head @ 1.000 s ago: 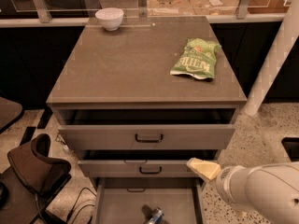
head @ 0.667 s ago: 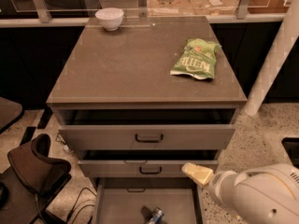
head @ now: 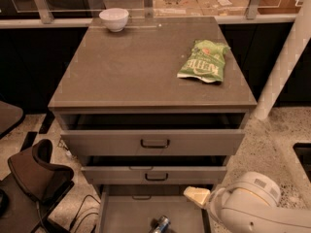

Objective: Pick redbull can from bottom drawer and place on counter

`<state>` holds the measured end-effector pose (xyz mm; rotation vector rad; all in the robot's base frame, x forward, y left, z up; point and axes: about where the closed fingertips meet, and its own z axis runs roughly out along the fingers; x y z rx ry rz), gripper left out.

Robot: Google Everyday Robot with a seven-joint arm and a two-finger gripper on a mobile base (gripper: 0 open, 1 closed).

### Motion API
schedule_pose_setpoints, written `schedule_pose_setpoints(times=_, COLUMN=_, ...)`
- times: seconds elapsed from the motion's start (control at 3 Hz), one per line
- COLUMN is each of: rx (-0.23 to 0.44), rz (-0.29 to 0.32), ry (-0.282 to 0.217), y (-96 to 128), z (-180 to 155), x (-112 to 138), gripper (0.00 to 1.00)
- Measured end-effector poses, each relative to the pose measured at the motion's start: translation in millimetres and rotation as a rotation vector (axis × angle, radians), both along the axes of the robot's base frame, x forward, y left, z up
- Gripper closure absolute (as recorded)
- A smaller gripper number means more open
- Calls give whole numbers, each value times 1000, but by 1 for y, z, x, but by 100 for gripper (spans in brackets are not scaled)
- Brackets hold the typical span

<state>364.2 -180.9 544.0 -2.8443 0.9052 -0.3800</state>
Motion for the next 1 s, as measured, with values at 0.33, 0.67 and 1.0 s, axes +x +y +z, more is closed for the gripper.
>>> schedule_pose_setpoints(times=0.33, rx=-8, rz=4, ry=51, y=8, z=-43, x=7, gripper=0)
schedule_pose_setpoints(times=0.67, rx=24, rz=-33, ry=93, y=19, z=-93, x=14, gripper=0)
schedule_pose_setpoints(times=1.0, rx=72, rz=-69, ry=115, y=35, z=-138, x=21, gripper=0)
